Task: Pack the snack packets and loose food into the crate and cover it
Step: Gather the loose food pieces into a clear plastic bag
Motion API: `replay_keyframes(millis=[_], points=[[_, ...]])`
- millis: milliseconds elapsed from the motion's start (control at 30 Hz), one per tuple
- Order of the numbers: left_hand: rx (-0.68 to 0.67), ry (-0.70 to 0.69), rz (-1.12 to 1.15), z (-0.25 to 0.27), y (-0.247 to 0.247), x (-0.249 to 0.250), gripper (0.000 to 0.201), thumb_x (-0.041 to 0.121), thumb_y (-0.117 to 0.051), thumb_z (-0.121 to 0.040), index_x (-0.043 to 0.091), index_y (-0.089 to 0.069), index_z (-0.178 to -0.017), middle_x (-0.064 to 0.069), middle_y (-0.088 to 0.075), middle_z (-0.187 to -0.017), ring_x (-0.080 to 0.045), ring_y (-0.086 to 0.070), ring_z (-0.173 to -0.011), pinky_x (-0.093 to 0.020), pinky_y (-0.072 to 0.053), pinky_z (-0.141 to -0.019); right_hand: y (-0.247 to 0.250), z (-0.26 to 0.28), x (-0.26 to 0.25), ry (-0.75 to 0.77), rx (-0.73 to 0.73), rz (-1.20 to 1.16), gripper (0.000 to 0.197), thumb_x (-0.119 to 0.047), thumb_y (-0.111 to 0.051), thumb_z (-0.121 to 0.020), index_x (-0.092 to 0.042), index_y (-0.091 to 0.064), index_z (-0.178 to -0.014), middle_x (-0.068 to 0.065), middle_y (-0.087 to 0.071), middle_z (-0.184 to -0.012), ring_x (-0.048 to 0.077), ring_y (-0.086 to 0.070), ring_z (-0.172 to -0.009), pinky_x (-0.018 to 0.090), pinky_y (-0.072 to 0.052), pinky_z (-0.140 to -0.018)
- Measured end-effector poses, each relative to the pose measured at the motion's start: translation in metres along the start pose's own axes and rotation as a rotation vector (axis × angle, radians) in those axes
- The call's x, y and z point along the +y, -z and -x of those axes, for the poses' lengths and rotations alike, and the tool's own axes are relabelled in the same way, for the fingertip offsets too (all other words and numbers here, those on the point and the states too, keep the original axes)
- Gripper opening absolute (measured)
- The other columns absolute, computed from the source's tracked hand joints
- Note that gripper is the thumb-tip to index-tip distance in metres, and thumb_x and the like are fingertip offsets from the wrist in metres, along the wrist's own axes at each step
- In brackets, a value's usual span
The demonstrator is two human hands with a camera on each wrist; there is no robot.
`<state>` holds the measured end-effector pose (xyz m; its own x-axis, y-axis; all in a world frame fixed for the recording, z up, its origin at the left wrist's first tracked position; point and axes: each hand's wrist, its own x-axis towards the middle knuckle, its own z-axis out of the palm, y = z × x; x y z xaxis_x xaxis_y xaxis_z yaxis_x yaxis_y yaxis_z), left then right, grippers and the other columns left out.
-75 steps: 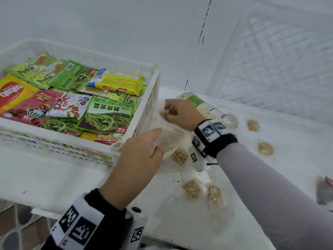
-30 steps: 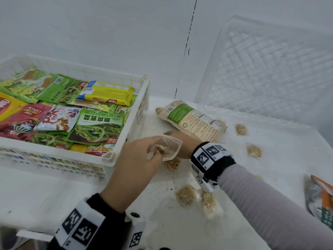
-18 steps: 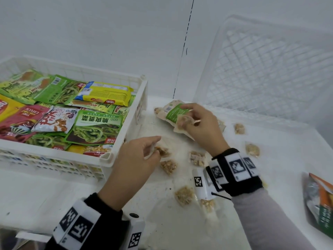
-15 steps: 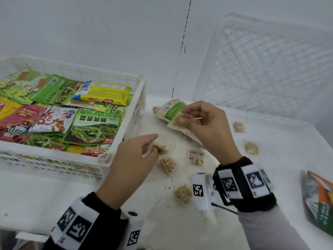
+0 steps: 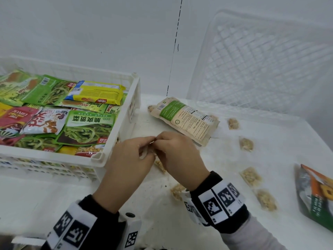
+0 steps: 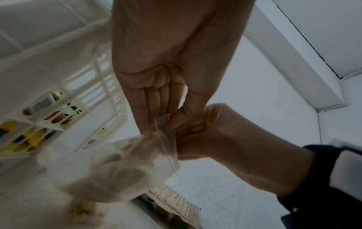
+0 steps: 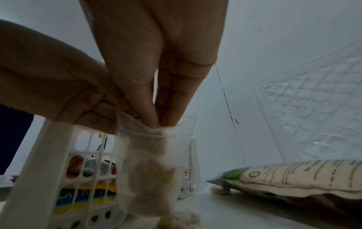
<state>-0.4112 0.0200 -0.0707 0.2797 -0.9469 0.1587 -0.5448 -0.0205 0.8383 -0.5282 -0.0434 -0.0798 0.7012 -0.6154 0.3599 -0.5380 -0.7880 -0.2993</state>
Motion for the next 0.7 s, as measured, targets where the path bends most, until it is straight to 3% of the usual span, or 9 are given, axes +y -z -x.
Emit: replay_keyframes(millis=[100, 233, 300, 400, 500, 600, 633, 700], points=[[0.020, 0.022, -0.019, 0.000, 0.001, -0.003, 0.039, 0.021, -0.053, -0.071, 0.018, -0.072, -0.105, -0.002, -0.074, -0.093, -0.018, -0.068, -0.089, -0.037, -0.053, -0.086, 0.001, 0.001, 0.005, -0.005, -0.124, -0.101, 0.031, 0.002, -0.055, -0.083, -0.013, -0.073, -0.103, 0.004, -0.073, -0.096, 0.021, -0.067, -0.086, 0.035, -0.053, -0.077], [0.078, 0.013, -0.154, -0.002, 0.001, -0.010, 0.041, 0.009, -0.063, -0.081, 0.016, -0.063, -0.121, -0.003, -0.069, -0.113, -0.015, -0.063, -0.105, -0.018, -0.040, -0.086, 0.010, 0.004, 0.023, -0.233, 0.183, -0.557, 0.031, 0.011, -0.053, -0.080, -0.011, -0.074, -0.087, 0.000, -0.073, -0.085, 0.008, -0.068, -0.079, 0.023, -0.057, -0.071], [0.086, 0.006, -0.186, -0.001, 0.000, -0.012, 0.044, 0.010, -0.060, -0.084, 0.018, -0.059, -0.127, -0.002, -0.066, -0.120, -0.013, -0.061, -0.108, -0.014, -0.038, -0.083, 0.010, 0.003, 0.040, -0.380, 0.193, -0.679, 0.033, 0.011, -0.050, -0.083, -0.013, -0.071, -0.085, -0.004, -0.069, -0.083, 0.007, -0.065, -0.076, 0.020, -0.055, -0.069], [0.100, -0.032, -0.230, 0.000, -0.002, -0.012, 0.041, 0.011, -0.056, -0.087, 0.016, -0.057, -0.128, -0.004, -0.066, -0.119, -0.005, -0.056, -0.095, -0.004, -0.030, -0.075, 0.005, 0.003, 0.057, -0.298, -0.218, -0.356, 0.023, -0.004, -0.055, -0.089, -0.015, -0.067, -0.106, -0.004, -0.065, -0.105, 0.006, -0.060, -0.090, 0.021, -0.049, -0.082], [0.100, -0.067, -0.235, -0.001, -0.002, -0.007, 0.037, 0.009, -0.052, -0.090, 0.012, -0.060, -0.125, -0.009, -0.068, -0.114, -0.008, -0.057, -0.089, -0.004, -0.029, -0.072, -0.009, 0.004, 0.057, -0.081, -0.564, -0.107, 0.042, -0.012, -0.060, -0.087, -0.017, -0.055, -0.128, 0.001, -0.056, -0.129, 0.015, -0.052, -0.114, 0.026, -0.042, -0.098], [0.102, -0.067, -0.176, -0.002, 0.001, -0.002, 0.038, 0.004, -0.046, -0.089, 0.013, -0.061, -0.124, -0.021, -0.070, -0.096, 0.000, -0.050, -0.055, -0.003, -0.036, -0.059, -0.024, 0.003, 0.052, -0.022, -0.681, 0.062, 0.055, -0.013, -0.062, -0.085, -0.022, -0.046, -0.137, 0.003, -0.047, -0.137, 0.024, -0.045, -0.120, 0.036, -0.042, -0.100], [0.100, -0.061, -0.148, -0.002, 0.002, 0.000, 0.040, 0.003, -0.045, -0.089, 0.013, -0.061, -0.124, -0.023, -0.069, -0.093, 0.003, -0.050, -0.051, -0.006, -0.038, -0.056, -0.027, 0.003, 0.052, -0.033, -0.679, 0.107, 0.056, -0.015, -0.062, -0.085, -0.024, -0.045, -0.137, 0.004, -0.046, -0.136, 0.026, -0.045, -0.119, 0.039, -0.044, -0.099], [0.089, -0.053, -0.080, -0.002, 0.003, 0.002, 0.042, 0.001, -0.044, -0.089, 0.014, -0.060, -0.125, -0.019, -0.067, -0.092, 0.012, -0.056, -0.066, -0.018, -0.043, -0.056, -0.029, 0.002, 0.054, -0.085, -0.672, 0.141, 0.053, -0.016, -0.063, -0.084, -0.025, -0.047, -0.133, 0.007, -0.047, -0.127, 0.027, -0.050, -0.111, 0.040, -0.048, -0.092]])
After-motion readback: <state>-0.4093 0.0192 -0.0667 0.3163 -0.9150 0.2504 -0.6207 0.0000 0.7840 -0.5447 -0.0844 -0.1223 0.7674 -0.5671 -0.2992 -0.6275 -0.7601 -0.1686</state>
